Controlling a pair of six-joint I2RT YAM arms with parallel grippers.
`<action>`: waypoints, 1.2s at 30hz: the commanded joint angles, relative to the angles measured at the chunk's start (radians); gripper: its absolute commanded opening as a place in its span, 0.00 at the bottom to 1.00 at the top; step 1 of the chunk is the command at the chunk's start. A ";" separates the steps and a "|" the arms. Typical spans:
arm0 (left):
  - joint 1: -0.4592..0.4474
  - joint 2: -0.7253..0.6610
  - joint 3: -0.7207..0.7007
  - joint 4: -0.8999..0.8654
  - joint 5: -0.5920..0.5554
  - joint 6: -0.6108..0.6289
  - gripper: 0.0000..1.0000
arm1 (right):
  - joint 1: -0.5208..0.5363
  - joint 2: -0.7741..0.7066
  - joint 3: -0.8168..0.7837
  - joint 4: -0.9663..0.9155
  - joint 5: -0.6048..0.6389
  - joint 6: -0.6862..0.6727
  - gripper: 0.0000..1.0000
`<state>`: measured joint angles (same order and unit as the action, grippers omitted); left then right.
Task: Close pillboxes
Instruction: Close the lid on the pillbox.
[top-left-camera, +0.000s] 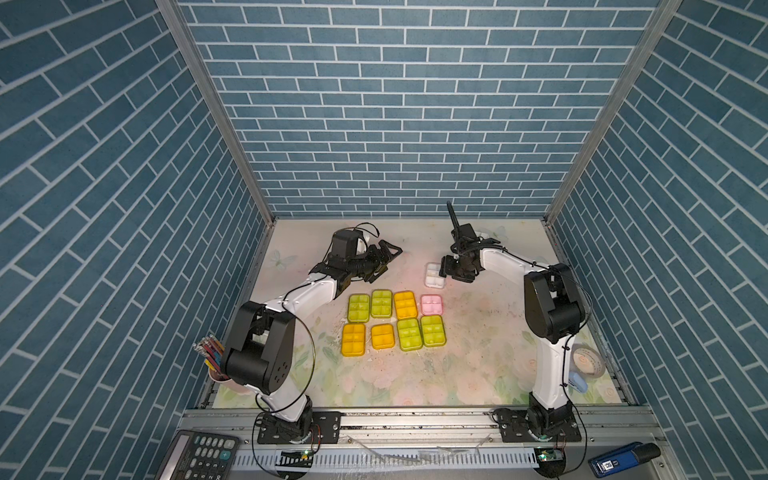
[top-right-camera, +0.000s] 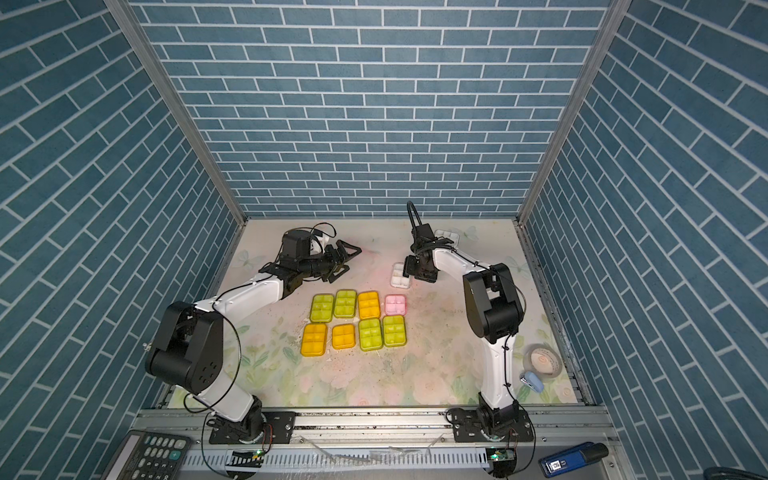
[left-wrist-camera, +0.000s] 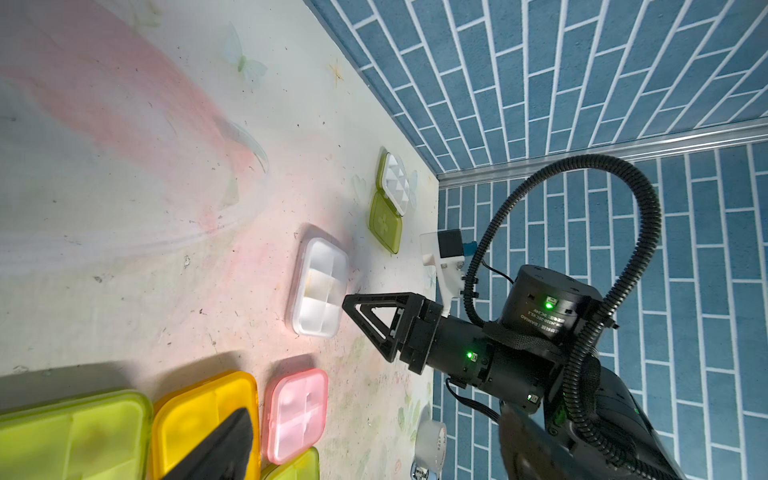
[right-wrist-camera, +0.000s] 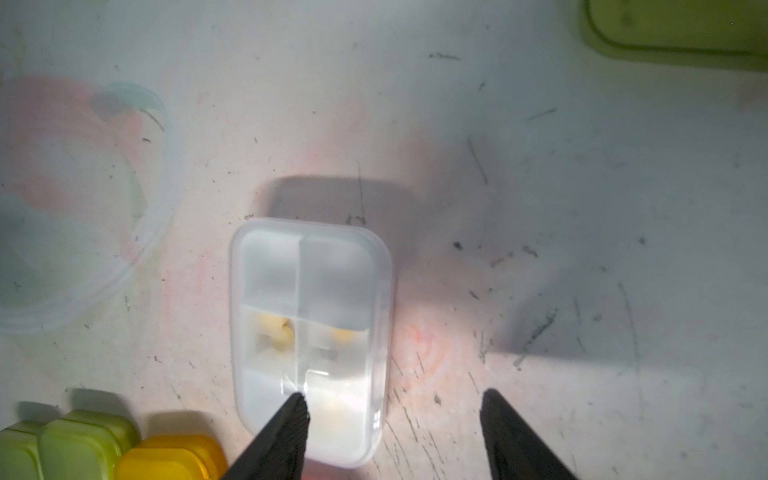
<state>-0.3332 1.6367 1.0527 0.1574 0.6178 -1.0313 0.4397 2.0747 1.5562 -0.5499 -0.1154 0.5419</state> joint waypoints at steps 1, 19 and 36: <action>0.002 0.011 0.009 0.031 0.016 -0.010 0.94 | 0.009 0.029 0.025 -0.020 0.015 -0.019 0.67; 0.003 0.024 0.014 0.019 0.019 0.001 0.94 | 0.034 0.085 0.068 -0.100 0.068 -0.067 0.68; 0.005 0.031 0.018 0.014 0.017 0.010 0.94 | 0.080 0.191 0.122 -0.137 0.079 -0.067 0.68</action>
<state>-0.3321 1.6516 1.0542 0.1673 0.6292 -1.0378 0.5068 2.1902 1.6974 -0.5880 -0.0635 0.5144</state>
